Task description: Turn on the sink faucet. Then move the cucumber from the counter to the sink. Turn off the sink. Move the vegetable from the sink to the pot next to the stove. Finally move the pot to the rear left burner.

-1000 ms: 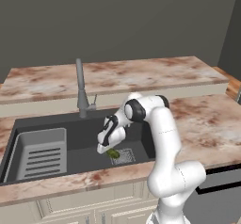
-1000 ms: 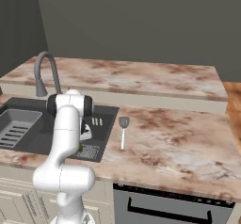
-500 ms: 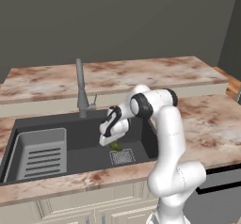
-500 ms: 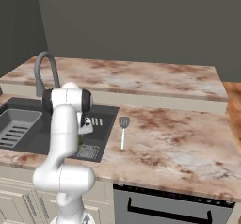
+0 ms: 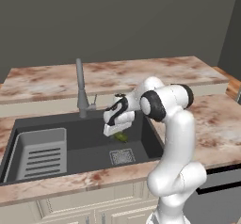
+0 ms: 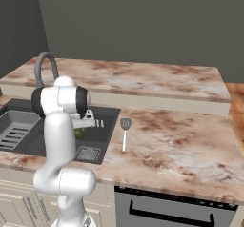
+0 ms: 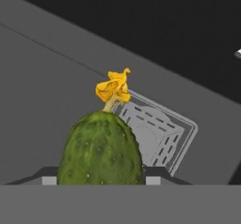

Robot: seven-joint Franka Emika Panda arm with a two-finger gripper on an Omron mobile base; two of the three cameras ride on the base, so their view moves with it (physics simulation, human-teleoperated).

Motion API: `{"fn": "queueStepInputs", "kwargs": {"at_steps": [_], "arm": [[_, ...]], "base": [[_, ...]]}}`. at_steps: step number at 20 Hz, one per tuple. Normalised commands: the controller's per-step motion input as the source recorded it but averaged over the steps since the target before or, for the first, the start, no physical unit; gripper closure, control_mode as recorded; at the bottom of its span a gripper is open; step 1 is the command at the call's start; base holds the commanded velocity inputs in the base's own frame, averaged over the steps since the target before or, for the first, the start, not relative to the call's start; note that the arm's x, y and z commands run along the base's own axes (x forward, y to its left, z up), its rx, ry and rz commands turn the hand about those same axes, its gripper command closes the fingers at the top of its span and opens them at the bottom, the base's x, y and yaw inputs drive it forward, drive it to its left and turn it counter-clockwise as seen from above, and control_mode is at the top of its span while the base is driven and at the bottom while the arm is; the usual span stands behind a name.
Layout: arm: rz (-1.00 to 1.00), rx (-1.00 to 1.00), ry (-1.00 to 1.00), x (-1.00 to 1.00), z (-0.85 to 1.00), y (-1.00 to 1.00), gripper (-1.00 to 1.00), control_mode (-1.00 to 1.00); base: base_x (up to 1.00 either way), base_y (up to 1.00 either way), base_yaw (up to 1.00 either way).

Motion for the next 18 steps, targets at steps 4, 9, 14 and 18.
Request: {"fn": "queueStepInputs", "kwargs": {"at_steps": [4,9,14,18], "arm": [[-0.04,0.0,0.0,-0.34,0.85,-0.25,1.0,-1.0],[-0.03,0.0,0.0,-0.26,0.82,-0.23,1.0,-1.0],[-0.03,0.0,0.0,-0.21,0.81,-0.23,1.0,-1.0],[-0.04,0.0,0.0,-0.17,0.7,-0.17,1.0,-1.0]], "base": [[0.0,0.0,0.0],[0.0,0.0,0.0],[0.0,0.0,0.0],[0.0,0.0,0.0]]}}
